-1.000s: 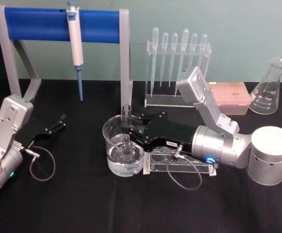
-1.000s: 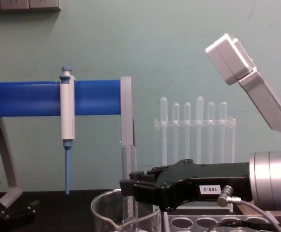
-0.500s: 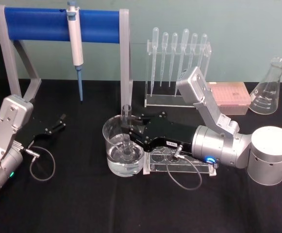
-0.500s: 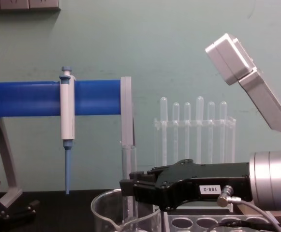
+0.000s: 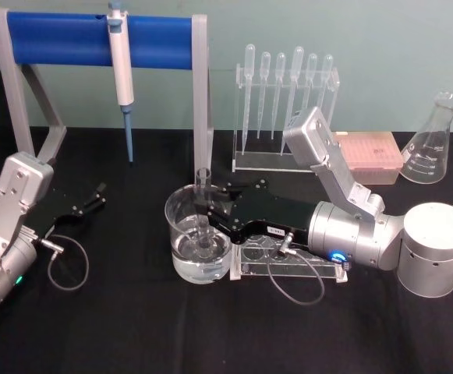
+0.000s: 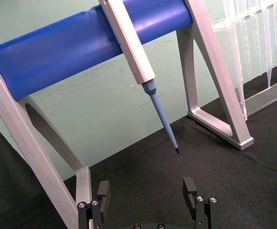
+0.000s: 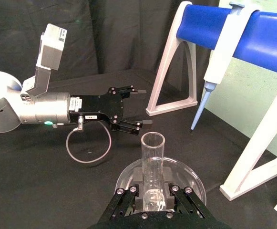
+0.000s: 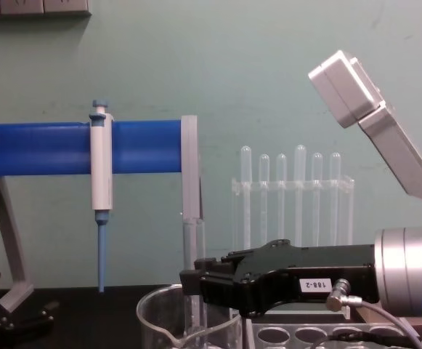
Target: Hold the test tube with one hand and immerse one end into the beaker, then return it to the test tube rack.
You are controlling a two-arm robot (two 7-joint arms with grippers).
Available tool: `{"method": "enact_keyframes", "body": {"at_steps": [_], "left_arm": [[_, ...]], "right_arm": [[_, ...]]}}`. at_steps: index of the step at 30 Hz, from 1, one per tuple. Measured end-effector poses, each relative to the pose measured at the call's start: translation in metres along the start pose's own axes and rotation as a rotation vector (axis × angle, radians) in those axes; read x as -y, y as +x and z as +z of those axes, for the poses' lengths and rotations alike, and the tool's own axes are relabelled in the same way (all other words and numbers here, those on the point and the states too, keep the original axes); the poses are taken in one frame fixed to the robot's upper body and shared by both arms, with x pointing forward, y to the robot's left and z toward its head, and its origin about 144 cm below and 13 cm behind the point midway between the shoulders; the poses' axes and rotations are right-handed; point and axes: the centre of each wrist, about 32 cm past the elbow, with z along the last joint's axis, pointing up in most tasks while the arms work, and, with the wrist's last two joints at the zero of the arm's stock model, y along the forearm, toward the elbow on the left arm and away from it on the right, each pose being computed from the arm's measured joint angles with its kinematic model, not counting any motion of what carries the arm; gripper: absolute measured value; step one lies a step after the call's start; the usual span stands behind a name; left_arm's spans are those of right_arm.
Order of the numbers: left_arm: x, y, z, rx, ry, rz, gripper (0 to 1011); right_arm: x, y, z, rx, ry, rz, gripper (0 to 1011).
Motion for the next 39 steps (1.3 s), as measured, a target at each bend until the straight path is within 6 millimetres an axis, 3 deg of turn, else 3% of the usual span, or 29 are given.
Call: {"method": "enact_keyframes", "body": {"at_steps": [27, 39], "left_arm": [[0.000, 0.000, 0.000, 0.000, 0.000, 0.000, 1000], [0.000, 0.000, 0.000, 0.000, 0.000, 0.000, 1000]], "right_arm": [[0.001, 0.000, 0.000, 0.000, 0.003, -0.003, 239], [0.010, 0.002, 0.018, 0.018, 0.057, -0.016, 241]]}}
